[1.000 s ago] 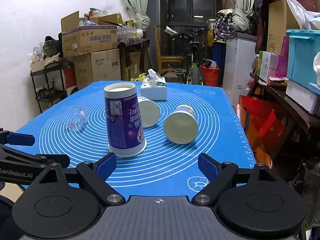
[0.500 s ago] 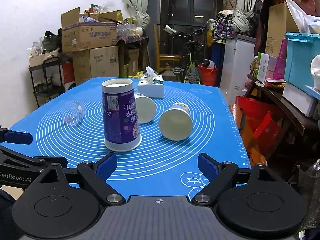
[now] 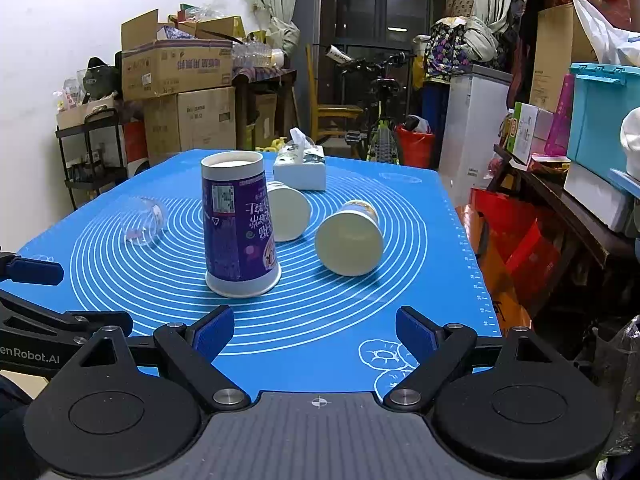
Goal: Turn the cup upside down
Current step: 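Open the right gripper and withdraw from the upright cup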
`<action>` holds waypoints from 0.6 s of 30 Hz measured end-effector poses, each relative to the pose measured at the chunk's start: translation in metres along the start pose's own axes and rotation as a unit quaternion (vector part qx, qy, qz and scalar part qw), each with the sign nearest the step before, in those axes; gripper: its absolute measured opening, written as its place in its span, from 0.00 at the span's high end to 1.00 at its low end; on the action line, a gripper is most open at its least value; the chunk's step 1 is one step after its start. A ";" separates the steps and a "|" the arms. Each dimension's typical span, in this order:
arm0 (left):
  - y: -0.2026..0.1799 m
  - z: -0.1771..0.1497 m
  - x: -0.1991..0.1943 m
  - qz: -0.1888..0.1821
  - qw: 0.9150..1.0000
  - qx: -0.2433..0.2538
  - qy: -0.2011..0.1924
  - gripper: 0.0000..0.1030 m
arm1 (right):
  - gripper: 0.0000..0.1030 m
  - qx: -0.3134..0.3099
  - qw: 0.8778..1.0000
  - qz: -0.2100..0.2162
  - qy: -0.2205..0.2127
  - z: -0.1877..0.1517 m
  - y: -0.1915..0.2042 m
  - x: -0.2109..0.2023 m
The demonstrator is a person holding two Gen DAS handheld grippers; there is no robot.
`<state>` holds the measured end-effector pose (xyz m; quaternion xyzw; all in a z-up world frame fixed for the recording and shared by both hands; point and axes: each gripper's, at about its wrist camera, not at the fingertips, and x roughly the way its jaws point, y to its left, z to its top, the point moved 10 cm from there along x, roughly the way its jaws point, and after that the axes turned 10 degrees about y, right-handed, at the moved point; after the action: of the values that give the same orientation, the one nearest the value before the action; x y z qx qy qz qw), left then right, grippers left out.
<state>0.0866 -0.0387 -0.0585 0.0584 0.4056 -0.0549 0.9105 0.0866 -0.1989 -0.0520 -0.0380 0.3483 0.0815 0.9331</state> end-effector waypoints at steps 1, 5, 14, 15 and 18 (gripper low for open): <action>0.000 0.000 0.000 0.000 1.000 0.000 0.000 0.09 | 0.13 0.000 1.000 0.000 0.000 0.000 0.000 0.000; -0.001 0.000 0.000 -0.001 1.000 0.000 0.000 0.09 | 0.13 0.001 1.000 0.000 0.000 0.000 -0.001 0.000; 0.000 0.000 0.000 0.000 1.000 0.000 0.000 0.09 | 0.13 0.001 1.000 -0.001 0.001 0.000 -0.001 0.001; 0.000 0.000 0.000 0.000 1.000 0.000 0.000 0.09 | 0.13 0.001 1.000 -0.001 0.001 0.000 -0.001 0.001; 0.000 0.000 0.000 0.000 1.000 0.000 0.001 0.09 | 0.13 0.002 1.000 -0.001 0.000 -0.001 -0.002 0.001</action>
<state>0.0867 -0.0388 -0.0586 0.0584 0.4061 -0.0552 0.9103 0.0871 -0.2006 -0.0534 -0.0369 0.3487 0.0799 0.9331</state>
